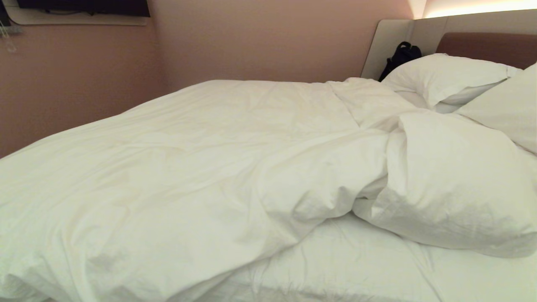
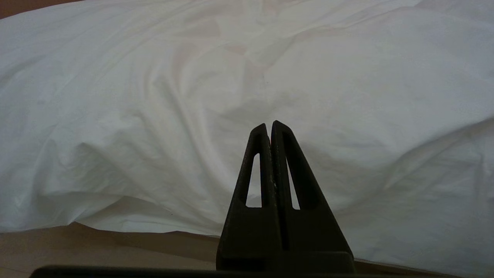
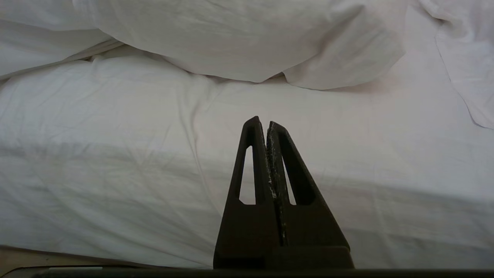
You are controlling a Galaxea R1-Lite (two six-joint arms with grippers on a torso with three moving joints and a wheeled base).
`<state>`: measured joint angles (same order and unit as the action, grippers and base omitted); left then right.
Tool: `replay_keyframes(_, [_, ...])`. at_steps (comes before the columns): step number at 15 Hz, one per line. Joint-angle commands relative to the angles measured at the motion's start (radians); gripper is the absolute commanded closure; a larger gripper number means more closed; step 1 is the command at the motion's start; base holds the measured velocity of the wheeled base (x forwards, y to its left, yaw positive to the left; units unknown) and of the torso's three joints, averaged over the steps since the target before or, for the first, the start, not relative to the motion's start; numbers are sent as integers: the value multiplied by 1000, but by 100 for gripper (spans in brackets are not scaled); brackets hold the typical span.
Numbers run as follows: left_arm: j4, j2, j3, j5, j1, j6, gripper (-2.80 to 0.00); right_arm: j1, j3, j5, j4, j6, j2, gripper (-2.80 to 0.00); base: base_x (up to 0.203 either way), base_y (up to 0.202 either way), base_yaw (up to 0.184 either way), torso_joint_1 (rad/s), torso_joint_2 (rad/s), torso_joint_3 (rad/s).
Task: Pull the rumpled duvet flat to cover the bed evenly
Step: Hold the folded corner of the quilt
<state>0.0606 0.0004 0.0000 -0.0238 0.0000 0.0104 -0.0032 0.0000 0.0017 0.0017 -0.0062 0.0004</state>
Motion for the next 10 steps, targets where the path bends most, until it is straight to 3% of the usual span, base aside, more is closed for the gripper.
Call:
replay_keyframes(1, [1,0,0,-1,0,0,0,0,0,0,0,0,0,0,0,0,0,0,0,0])
replay_keyframes(10, [1,0,0,-1,0,0,0,0,0,1,-1,-1,0,0,0,0,0,0,0,0])
